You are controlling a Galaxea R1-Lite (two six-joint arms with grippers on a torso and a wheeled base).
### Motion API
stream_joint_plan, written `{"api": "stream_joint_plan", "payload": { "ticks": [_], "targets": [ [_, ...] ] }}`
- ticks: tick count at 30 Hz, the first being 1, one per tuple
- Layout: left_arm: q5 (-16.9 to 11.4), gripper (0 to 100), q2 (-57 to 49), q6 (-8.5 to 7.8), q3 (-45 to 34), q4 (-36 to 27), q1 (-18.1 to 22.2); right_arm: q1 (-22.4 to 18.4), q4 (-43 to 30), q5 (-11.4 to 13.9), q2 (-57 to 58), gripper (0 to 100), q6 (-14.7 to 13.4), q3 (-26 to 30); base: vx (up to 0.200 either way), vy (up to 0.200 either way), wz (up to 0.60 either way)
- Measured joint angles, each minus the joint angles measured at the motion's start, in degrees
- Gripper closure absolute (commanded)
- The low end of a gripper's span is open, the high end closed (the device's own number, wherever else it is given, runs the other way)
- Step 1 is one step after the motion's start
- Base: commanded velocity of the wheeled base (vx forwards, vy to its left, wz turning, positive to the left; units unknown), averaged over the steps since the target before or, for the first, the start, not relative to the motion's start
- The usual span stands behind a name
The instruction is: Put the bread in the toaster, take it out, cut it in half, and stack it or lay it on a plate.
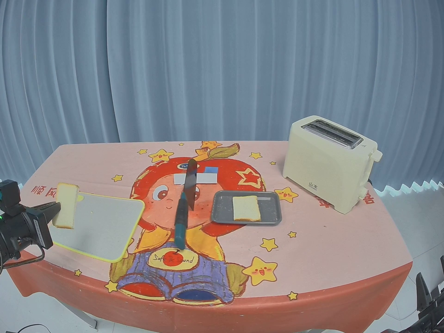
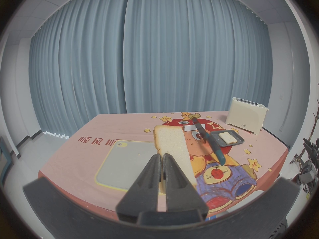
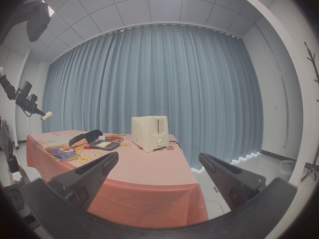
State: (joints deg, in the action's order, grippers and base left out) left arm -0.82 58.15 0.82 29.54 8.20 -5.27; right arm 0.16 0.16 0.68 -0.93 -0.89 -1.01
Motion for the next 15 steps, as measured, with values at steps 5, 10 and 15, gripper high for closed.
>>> {"api": "stream_joint_plan", "payload": {
  "ticks": [5, 10, 15],
  "targets": [
    [-0.05, 100, 0.0, 0.05, 0.01, 0.02, 0.0, 0.0, 0.0, -0.02, 0.0, 0, -0.01, 0.0, 0.0, 0.0, 0.0],
    [-0.07, 100, 0.0, 0.07, 0.09, 0.05, 0.0, 0.0, -0.02, -0.02, 0.0, 0, -0.01, 0.0, 0.0, 0.0, 0.0],
    [0.02, 100, 0.01, 0.13, 0.09, 0.05, 0.0, 0.0, 0.0, -0.02, 0.0, 0, -0.01, 0.0, 0.0, 0.0, 0.0]
  ]
}}
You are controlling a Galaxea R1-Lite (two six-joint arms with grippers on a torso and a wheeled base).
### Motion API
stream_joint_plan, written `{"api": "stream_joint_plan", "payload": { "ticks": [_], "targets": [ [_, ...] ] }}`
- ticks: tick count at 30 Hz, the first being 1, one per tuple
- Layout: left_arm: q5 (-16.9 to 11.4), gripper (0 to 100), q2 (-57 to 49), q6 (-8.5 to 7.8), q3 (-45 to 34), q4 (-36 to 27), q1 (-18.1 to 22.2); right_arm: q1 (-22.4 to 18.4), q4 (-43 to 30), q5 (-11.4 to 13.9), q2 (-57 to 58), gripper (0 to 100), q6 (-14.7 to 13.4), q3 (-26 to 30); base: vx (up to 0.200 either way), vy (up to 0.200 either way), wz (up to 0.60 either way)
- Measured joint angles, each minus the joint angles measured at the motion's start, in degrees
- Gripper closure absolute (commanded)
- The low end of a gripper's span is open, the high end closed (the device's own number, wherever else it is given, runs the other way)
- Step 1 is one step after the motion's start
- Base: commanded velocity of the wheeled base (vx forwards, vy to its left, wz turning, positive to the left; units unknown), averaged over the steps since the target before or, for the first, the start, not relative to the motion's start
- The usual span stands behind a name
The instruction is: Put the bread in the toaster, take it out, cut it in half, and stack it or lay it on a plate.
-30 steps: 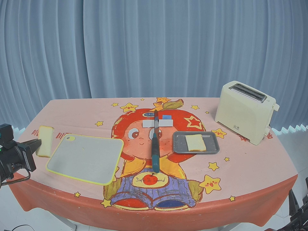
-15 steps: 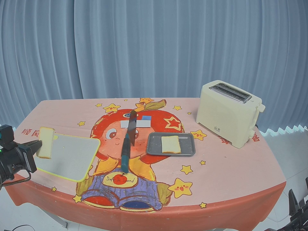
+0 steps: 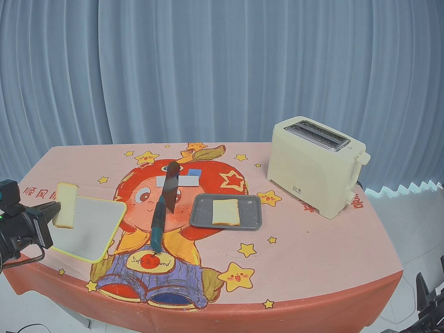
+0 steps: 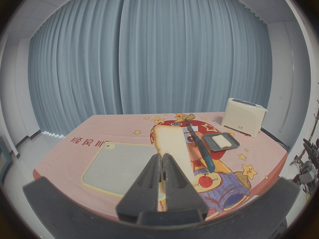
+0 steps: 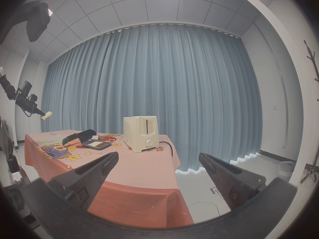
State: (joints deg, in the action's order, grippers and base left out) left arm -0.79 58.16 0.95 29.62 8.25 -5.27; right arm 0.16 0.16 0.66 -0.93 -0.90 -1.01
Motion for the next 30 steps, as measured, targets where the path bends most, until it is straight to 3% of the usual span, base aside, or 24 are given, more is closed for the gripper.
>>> {"api": "stream_joint_plan", "payload": {
  "ticks": [7, 11, 16, 17, 27, 30],
  "targets": [
    [-1.04, 100, 0.0, 0.0, -0.02, 0.0, -0.18, 0.0, 0.0, 0.02, 0.0, 0, 0.01, 0.0, 0.0, 0.0, 0.0],
    [-2.07, 100, 0.0, 0.5, -0.16, -0.05, -2.22, 0.0, 0.0, 0.02, 0.0, 0, 0.01, 0.0, 0.0, 0.0, 0.0],
    [-2.46, 100, 0.35, 5.64, 0.04, -0.1, -7.98, 0.0, 0.0, 0.02, 0.0, 0, 0.01, 0.0, 0.0, 0.0, 0.0],
    [-2.49, 100, 0.6, 6.0, 0.24, -0.07, -8.68, 0.0, -0.02, 0.02, 0.0, 0, 0.01, 0.0, 0.0, 0.0, 0.0],
    [-1.96, 100, 7.85, 6.16, 4.05, -0.07, -10.89, 0.0, 0.0, 0.0, 0.0, 0, 0.01, 0.0, 0.0, 0.0, 0.0],
    [-0.55, 100, 10.91, 6.18, 6.03, -0.27, -12.07, 0.0, -0.02, 0.02, 0.0, 0, 0.01, 0.0, 0.0, 0.0, 0.0]
  ]
}}
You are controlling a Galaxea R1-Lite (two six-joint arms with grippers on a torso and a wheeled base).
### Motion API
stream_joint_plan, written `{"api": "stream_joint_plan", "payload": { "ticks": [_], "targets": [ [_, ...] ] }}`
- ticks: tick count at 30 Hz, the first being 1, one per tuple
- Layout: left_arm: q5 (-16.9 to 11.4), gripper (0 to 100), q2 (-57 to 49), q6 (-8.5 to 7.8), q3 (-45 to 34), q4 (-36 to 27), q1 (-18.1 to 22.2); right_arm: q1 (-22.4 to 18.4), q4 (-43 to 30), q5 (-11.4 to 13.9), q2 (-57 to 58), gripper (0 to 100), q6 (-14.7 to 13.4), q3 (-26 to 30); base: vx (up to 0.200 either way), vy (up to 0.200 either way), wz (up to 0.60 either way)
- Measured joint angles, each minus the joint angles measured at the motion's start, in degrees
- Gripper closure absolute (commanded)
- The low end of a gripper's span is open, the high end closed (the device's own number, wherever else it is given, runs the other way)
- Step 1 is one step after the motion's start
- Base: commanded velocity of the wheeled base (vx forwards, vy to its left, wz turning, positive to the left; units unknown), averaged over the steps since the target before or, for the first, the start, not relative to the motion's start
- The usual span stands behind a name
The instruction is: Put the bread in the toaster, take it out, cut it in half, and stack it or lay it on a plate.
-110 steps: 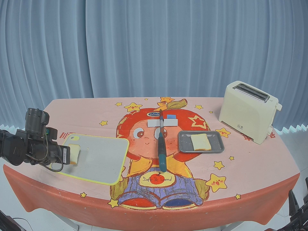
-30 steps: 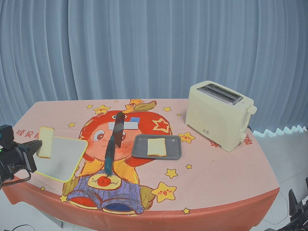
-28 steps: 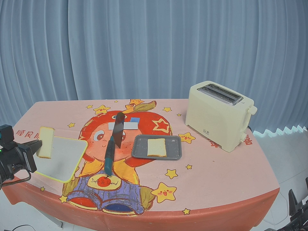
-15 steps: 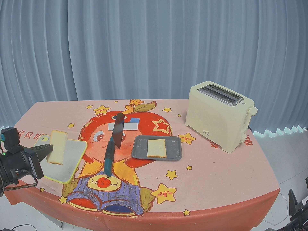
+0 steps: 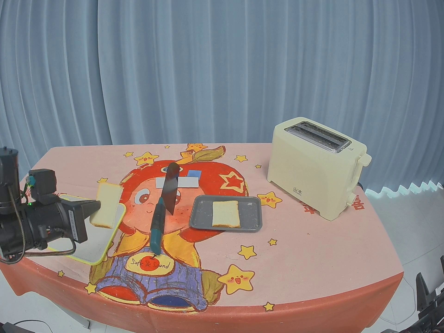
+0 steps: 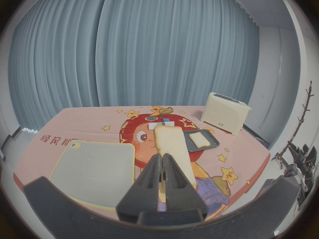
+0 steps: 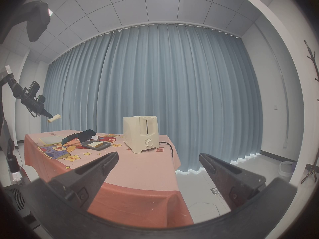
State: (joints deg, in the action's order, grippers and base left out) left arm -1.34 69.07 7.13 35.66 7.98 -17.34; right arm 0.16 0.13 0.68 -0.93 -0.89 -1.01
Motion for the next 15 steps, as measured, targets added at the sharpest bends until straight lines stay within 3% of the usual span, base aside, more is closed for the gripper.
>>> {"api": "stream_joint_plan", "payload": {
  "ticks": [4, 10, 12, 15],
  "targets": [
    [4.73, 100, 4.0, 0.2, 3.04, -0.27, -3.11, 0.0, 0.02, 0.0, 0.0, 0, 0.0, 0.0, 0.0, 0.0, 0.0],
    [8.25, 100, 9.75, 0.77, 7.83, -0.4, -7.58, 0.0, 0.0, -0.02, 0.0, 0, -0.01, 0.0, 0.0, 0.0, 0.0],
    [9.03, 100, 12.0, 1.76, 9.68, -0.4, -8.57, 0.0, 0.02, -0.02, 0.0, 0, 0.0, 0.0, 0.0, 0.0, 0.0],
    [9.94, 100, 15.69, 4.63, 12.68, -0.35, -10.2, 0.0, 0.02, -0.02, 0.0, 0, 0.0, 0.0, 0.0, 0.0, 0.0]
  ]
}}
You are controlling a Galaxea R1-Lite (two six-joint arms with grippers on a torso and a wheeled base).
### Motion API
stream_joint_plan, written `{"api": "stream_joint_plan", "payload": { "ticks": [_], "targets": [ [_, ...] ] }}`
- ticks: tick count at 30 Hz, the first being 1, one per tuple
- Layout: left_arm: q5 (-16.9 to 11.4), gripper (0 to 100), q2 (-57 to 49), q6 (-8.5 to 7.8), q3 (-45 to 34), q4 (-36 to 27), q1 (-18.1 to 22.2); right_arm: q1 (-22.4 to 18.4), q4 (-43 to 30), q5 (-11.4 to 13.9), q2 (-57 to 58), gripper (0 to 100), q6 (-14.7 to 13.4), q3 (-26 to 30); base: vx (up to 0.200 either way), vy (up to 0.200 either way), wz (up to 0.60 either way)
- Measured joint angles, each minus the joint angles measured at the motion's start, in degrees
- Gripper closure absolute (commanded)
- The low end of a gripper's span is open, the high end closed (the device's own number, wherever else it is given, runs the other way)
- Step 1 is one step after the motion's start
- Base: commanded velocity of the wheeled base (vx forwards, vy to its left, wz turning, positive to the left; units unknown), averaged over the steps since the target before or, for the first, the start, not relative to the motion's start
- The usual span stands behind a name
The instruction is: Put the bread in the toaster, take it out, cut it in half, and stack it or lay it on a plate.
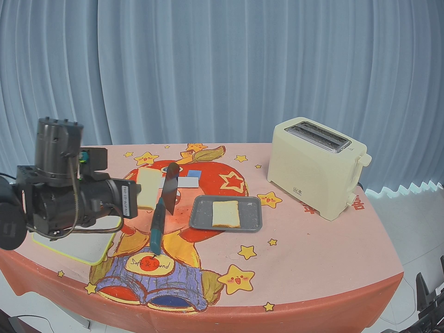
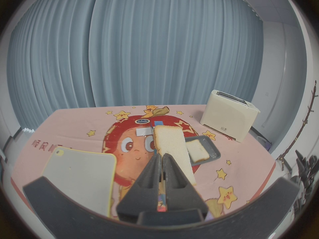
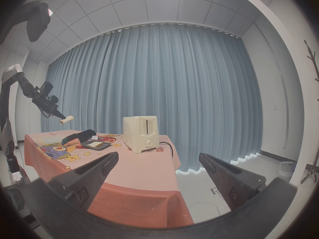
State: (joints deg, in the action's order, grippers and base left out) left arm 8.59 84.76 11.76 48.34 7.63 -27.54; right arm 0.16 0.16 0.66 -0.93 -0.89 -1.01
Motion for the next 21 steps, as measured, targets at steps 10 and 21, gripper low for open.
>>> {"api": "stream_joint_plan", "payload": {
  "ticks": [10, 21],
  "targets": [
    [3.06, 100, 10.93, 5.42, 7.67, -0.09, -4.84, 0.0, 0.0, 0.02, 0.0, 0, 0.0, 0.0, 0.0, 0.0, 0.0],
    [8.62, 100, 20.58, 10.15, 18.18, -2.82, -10.91, 0.0, -0.02, 0.02, 0.0, 0, 0.0, 0.0, 0.0, 0.0, 0.0]
  ]
}}
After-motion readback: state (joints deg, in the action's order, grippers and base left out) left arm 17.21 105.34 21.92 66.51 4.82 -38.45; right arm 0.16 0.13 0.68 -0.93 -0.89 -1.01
